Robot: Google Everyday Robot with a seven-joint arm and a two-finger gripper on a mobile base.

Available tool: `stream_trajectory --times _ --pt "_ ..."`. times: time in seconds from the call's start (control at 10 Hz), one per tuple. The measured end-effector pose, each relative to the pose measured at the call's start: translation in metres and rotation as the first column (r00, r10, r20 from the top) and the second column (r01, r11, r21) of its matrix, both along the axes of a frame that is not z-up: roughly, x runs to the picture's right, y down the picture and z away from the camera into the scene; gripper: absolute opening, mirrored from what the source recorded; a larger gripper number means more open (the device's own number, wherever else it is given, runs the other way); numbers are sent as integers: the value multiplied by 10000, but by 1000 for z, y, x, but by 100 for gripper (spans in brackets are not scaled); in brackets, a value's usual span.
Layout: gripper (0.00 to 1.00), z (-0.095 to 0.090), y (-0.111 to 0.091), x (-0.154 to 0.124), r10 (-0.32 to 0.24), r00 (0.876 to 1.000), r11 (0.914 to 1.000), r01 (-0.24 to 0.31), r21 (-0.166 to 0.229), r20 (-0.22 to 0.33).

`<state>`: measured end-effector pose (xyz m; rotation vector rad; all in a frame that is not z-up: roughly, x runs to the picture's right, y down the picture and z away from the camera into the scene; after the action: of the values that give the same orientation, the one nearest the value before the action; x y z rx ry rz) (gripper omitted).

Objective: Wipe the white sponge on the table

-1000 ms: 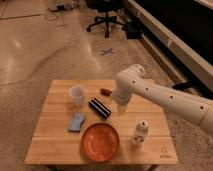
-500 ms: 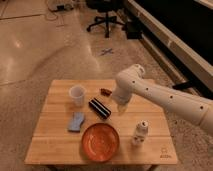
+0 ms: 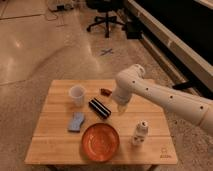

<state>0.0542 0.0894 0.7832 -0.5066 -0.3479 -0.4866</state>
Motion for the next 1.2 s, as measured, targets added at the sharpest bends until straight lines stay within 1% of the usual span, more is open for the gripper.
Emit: stream_trajectory --times 1.0,1.1,1.2 --pt "65 0 0 0 0 10000 10000 0 0 0" --pt "65 0 0 -1 -28 10000 10000 28 7 17" --pt "65 0 0 -7 -179 9997 9998 179 26 161"
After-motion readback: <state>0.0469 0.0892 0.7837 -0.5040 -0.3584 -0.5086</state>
